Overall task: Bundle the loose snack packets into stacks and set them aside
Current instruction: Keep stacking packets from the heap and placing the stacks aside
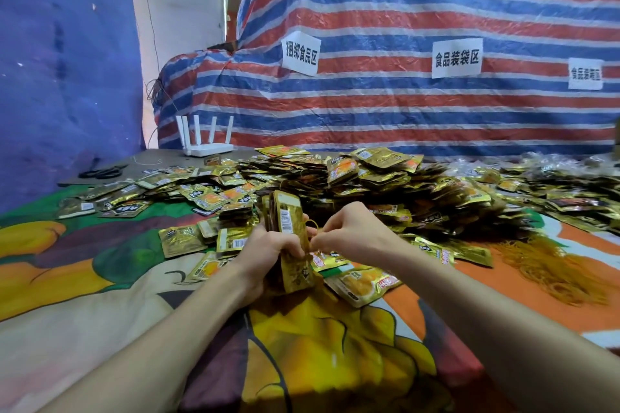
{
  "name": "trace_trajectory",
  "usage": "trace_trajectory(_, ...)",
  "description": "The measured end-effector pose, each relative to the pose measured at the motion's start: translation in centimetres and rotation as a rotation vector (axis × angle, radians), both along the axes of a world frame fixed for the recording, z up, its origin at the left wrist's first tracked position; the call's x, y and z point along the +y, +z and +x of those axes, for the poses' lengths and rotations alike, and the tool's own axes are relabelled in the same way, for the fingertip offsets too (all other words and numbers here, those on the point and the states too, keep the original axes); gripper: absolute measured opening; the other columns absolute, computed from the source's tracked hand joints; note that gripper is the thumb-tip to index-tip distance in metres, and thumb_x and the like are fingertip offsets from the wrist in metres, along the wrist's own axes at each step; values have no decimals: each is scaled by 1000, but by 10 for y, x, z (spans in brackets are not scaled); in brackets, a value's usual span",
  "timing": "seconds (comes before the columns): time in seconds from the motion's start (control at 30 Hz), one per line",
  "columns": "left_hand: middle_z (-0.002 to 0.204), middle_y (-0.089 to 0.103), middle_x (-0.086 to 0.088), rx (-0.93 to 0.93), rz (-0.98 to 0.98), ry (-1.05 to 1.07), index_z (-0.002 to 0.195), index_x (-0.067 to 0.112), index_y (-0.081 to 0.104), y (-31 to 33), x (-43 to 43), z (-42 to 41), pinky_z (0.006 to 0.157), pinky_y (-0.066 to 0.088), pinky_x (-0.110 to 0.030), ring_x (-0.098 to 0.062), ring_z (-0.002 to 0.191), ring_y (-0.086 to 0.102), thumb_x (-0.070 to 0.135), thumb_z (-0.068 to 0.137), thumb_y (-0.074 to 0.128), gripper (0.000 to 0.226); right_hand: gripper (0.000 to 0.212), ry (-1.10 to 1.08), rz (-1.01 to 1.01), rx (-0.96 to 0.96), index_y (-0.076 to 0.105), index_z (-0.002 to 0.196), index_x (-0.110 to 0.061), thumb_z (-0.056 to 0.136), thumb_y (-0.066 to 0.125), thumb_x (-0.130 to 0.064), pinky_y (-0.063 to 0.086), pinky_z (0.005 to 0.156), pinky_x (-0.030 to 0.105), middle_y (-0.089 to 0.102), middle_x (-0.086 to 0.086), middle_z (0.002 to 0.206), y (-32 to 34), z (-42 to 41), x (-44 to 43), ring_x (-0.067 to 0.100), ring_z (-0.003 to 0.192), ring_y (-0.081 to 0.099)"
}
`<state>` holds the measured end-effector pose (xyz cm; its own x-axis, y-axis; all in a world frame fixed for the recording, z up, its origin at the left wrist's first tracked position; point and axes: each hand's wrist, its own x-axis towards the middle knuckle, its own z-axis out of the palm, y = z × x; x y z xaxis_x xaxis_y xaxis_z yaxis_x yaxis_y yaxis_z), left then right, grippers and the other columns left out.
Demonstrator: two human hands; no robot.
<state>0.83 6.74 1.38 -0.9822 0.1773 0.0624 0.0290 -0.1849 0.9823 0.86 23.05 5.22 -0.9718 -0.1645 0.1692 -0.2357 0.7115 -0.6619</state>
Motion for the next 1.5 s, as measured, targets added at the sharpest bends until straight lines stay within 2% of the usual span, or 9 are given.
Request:
trace_trajectory(0.13,119,70,-16,62,-17,-2,118,6,63,10,11,-2,80,60,-48,-30,94,71,-25,75,46,55,18,-137,123,75,75,75,-9,84,72,-24,45,48,23,68,2,65,8,1,40,11,55,61)
trace_trajectory(0.3,114,73,-13,113,-74,-27,116,6,64,18,24,-2,71,59,-40,-24,86,74,-22,73,49,53,23,-508,521,111,43,69,-12,84,60,-11,41,58,31,49,6,68,24,5,131,29,67,52)
trace_trajectory(0.43,107,74,-15,132,-80,-90,113,6,65,18,31,2,68,59,-36,-22,81,74,-10,59,59,57,8,-751,698,106,49,82,-11,88,54,-8,45,67,35,54,6,78,23,9,187,32,77,54)
trace_trajectory(0.77,107,73,-19,107,-74,-75,114,5,65,13,22,-3,66,60,-38,-24,82,74,-3,48,57,67,11,-654,811,-122,51,86,-15,88,53,-26,53,90,41,57,5,92,24,11,156,32,91,58)
trace_trajectory(0.9,107,72,-22,106,-45,-69,113,4,65,14,10,-5,62,60,-35,-23,78,74,-16,63,55,55,7,-463,664,55,57,87,-12,91,51,-14,52,79,39,60,2,82,33,6,110,25,78,59)
trace_trajectory(1.0,106,74,-18,89,0,-53,113,6,65,15,-2,-7,63,61,-38,-25,81,75,-13,63,55,55,31,-116,341,112,76,106,-12,90,52,-1,57,90,37,74,2,103,32,1,69,19,96,69)
trace_trajectory(1.13,112,75,-12,52,41,-35,119,9,65,13,-24,-12,77,60,-48,-29,96,74,-17,72,46,57,16,248,-47,144,77,101,-11,91,68,-2,57,80,19,77,0,94,21,-2,14,4,85,72)
trace_trajectory(1.27,97,74,-18,-52,112,-83,110,7,73,3,-44,-12,80,58,-53,-30,87,73,-7,52,58,61,19,237,-281,174,64,104,-8,88,74,-3,61,79,33,78,7,92,1,-17,-22,13,86,75)
trace_trajectory(1.5,92,70,-19,-100,168,-102,99,7,76,-7,-61,-22,69,57,-43,-30,80,72,-6,52,56,53,21,162,-311,335,71,93,-12,79,86,-13,58,70,19,75,-4,82,-32,-36,-45,4,77,71)
